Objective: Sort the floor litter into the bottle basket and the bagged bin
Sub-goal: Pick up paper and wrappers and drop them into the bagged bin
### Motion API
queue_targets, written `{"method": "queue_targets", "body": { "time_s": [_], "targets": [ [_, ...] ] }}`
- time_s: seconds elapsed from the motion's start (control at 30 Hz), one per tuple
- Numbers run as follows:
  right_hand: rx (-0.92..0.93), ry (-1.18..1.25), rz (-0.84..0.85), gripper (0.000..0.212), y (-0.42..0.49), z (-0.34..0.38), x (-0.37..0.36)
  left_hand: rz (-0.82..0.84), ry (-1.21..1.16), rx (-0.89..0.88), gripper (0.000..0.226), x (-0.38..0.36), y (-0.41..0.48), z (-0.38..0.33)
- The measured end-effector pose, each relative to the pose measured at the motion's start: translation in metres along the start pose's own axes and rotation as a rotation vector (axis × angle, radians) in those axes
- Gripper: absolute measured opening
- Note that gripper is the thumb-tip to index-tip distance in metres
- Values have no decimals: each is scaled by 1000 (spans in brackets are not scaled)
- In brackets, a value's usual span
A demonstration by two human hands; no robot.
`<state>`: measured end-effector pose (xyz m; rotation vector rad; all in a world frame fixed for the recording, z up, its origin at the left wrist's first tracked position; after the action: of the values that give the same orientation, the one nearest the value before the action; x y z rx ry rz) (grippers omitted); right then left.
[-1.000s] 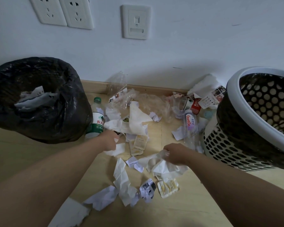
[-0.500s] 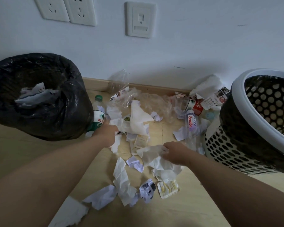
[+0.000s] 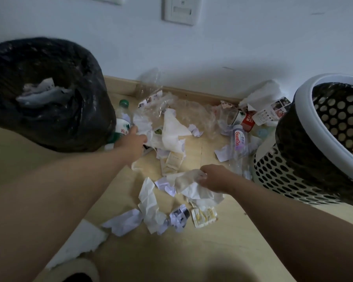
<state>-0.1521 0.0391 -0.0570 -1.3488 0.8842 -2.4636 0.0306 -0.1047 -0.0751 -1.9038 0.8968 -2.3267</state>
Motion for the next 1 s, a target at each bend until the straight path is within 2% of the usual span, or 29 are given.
{"method": "queue_targets", "body": {
  "time_s": [0.13,0.2,0.3,0.47,0.53,0.6,0.67,0.83,0.93,1.0],
  "targets": [
    [5,-20,19,35,-2,-2,-7,211,231,-147,39,-16,6,-12],
    [-9,-28,42,35,-3,-5,-11,225,243,-143,42,-22,6,-14],
    [-33,-16,54,35,-3,-8,-10,83,129,-83,38,-11,3,-12],
    [-46,99,-66,24,-1,-1,11,-249,-212,-42,11,36,-19,-12],
    [-58,158,-131,32,3,3,20,-292,-308,-37,22,52,-29,-11],
    [-47,248,-184,30,3,14,33,-290,-400,-47,30,68,-38,-12],
    [-23,401,-260,19,-2,30,49,-288,-574,-46,31,87,-45,-11],
    [-24,916,-418,29,-10,51,70,-168,-1176,-11,27,111,-50,-12],
    [-11,1201,-395,22,-9,61,70,-49,-1624,92,27,109,-47,-15],
    [24,1301,-353,18,-9,69,71,16,-1794,140,27,106,-48,-21]
  ]
}}
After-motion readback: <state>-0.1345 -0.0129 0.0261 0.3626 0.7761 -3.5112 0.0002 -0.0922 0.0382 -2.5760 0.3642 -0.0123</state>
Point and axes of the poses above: each hand's wrist, its own y-axis towards the middle knuckle, its own x-axis out of the back of the hand, z = x × y, the point moved 5 cm from there along y, towards the middle knuckle, and after that the axes turned 10 degrees about y, right-handed, at the moved point
